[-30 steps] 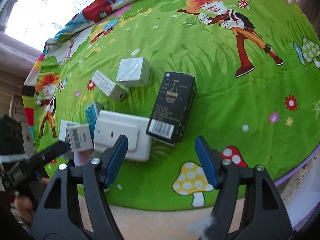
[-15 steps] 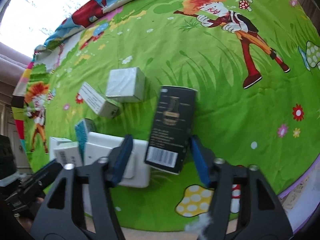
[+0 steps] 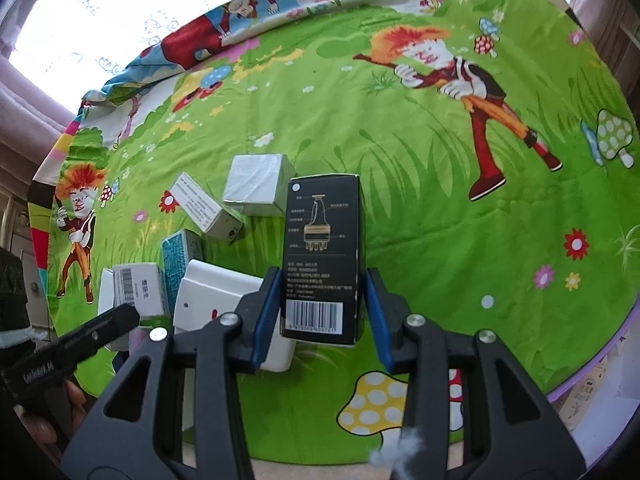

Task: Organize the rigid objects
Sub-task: 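Grasp the black barcode box with the right tool while the left tool grasps the white-red medicine box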

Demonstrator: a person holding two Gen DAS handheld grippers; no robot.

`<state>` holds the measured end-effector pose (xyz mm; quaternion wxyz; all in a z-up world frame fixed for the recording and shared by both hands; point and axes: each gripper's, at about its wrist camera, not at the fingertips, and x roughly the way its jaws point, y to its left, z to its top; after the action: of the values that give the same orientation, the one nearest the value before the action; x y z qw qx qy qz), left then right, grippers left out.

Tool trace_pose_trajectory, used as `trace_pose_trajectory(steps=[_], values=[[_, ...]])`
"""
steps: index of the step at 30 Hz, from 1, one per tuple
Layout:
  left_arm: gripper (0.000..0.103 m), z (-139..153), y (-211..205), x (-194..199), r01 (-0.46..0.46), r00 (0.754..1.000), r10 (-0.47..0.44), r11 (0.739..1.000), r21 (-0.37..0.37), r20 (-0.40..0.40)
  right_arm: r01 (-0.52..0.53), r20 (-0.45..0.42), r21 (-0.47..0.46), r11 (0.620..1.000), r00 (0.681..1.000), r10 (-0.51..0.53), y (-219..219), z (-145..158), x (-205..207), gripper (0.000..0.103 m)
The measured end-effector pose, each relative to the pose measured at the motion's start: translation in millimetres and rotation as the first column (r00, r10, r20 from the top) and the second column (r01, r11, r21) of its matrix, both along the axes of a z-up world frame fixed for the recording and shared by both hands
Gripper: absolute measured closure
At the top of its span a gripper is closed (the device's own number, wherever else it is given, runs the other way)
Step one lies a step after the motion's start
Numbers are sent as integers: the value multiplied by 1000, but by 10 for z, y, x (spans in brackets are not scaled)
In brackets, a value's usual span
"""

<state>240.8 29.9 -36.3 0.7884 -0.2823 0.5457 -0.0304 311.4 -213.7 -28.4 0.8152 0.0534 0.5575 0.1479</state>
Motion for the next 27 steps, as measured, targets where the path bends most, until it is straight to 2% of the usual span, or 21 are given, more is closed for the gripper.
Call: trace_pose_trajectory(steps=[2,8,15,21,25,27], values=[[28,-17,32,-11,-14,1000,14,1000,-23,-12,-7,33,-19,1000,999,8,2,58,-54,57],[19,-54,13,8,-36,999,35,998,-42,-38,-46,95,-53,998,994,51,57,155,-249,57],[18,-185,15,30,-88,992,79,993,-79,-103,-87,151,-93,992,983,100,150,231,-446,57],[18,-181,51,50,-125,990,115,985,-118,-85,-106,151,-88,990,982,118,157,226,-519,57],[19,-175,49,71,-130,990,121,985,-116,-77,-108,150,-86,990,981,120,144,226,-546,57],[27,-166,28,80,-123,991,116,986,-110,-67,-111,152,-86,990,981,124,147,232,-566,57]])
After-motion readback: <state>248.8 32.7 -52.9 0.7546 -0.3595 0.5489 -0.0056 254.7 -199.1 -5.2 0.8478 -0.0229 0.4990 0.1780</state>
